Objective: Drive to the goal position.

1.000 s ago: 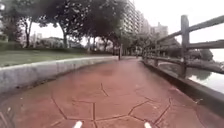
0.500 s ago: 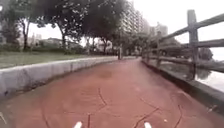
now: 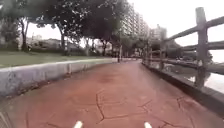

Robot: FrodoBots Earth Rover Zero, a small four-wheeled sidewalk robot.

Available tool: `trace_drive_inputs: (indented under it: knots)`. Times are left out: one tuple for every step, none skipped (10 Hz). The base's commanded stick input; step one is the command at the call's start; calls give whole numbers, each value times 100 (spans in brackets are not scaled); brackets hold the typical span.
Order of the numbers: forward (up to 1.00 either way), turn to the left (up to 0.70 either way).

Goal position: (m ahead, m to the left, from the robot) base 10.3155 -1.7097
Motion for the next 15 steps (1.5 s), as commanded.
trace_drive_inputs:
  knots:
    - [50,0]
    - [50,0]
    - [50,0]
    - [50,0]
    - [50,0]
    - [50,0]
    - [50,0]
    - [50,0]
    - [50,0]
    - [50,0]
    - [50,0]
    - [50,0]
    - [50,0]
    - [50,0]
    - [50,0]
